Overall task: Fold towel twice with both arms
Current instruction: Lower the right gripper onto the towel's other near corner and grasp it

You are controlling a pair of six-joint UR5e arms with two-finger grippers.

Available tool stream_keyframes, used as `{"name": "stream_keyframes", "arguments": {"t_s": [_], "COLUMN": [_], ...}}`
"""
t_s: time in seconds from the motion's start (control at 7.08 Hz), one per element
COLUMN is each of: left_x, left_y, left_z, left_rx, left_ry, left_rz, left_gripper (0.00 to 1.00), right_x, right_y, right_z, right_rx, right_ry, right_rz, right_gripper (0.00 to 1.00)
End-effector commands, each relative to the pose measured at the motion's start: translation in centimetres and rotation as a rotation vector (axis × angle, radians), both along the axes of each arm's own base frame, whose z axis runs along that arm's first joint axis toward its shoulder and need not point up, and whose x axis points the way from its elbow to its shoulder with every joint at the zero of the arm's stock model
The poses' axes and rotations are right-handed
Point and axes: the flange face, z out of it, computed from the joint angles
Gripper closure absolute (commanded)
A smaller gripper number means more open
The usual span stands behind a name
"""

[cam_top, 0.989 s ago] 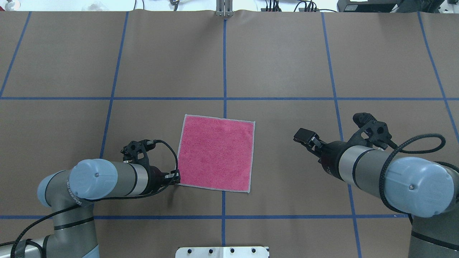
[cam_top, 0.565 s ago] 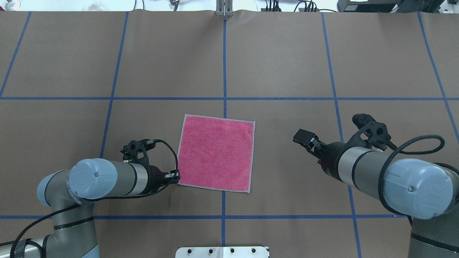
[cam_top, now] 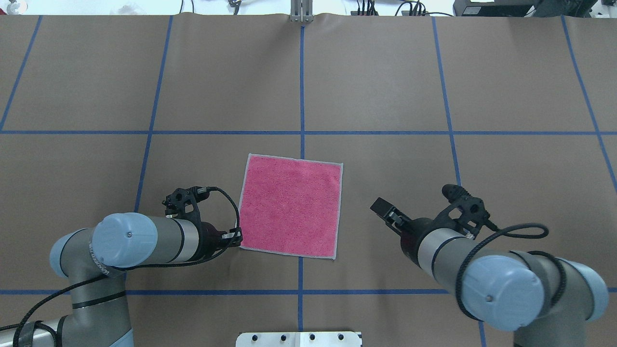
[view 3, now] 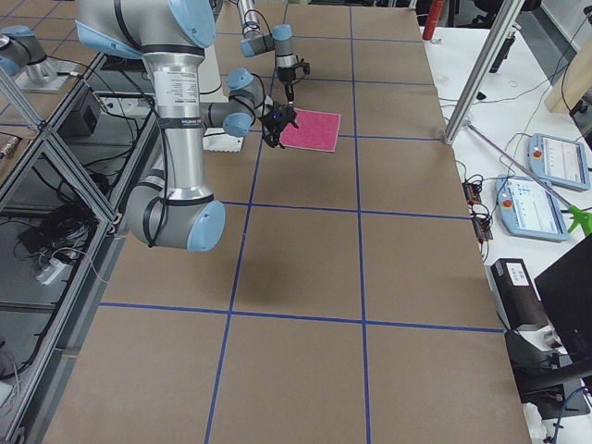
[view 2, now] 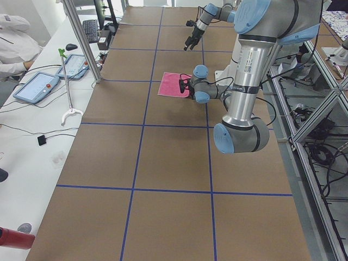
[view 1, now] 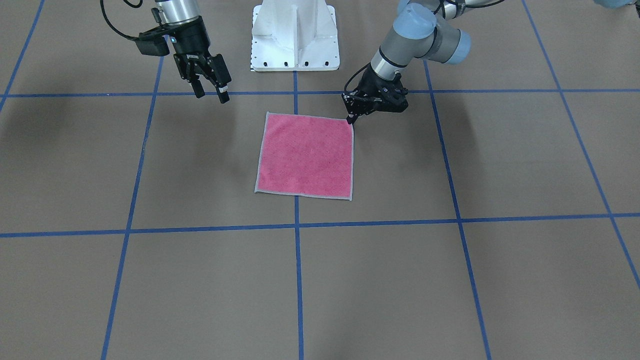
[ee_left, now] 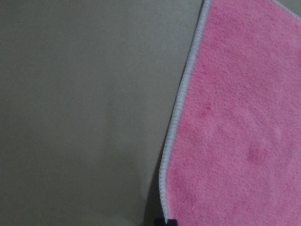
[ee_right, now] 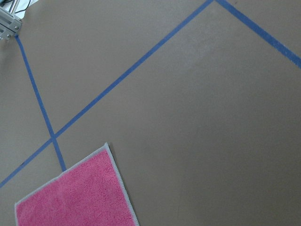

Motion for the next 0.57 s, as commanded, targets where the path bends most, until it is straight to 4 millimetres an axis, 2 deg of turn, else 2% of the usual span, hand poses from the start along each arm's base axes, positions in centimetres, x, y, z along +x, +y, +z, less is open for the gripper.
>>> {"name": "stream_keyframes", "arguments": {"t_s": [0.0, 0.28, 0.42], "left_x": [0.0, 0.0, 0.0], "left_y": [0.0, 0.0, 0.0], "left_z": [-0.1, -0.1, -0.1], "left_rx": [0.002, 0.002, 0.001], "left_ry": [0.0, 0.004, 0.002], "left_rz": [0.0, -0.001, -0.001], "left_gripper": [1.0, 1.0, 1.0], "right_x": [-5.9, -8.1, -10.0], "right_y": [0.7, 1.7, 1.6], "right_z": [-0.8, -0.4, -1.3], "right_rx": [-0.054, -0.116, -0.133], "right_ry": [-0.027, -0.044, -0.062], "right_rz": [0.014, 0.033, 0.044], "right_gripper": [0.06, 0.18, 0.21]}}
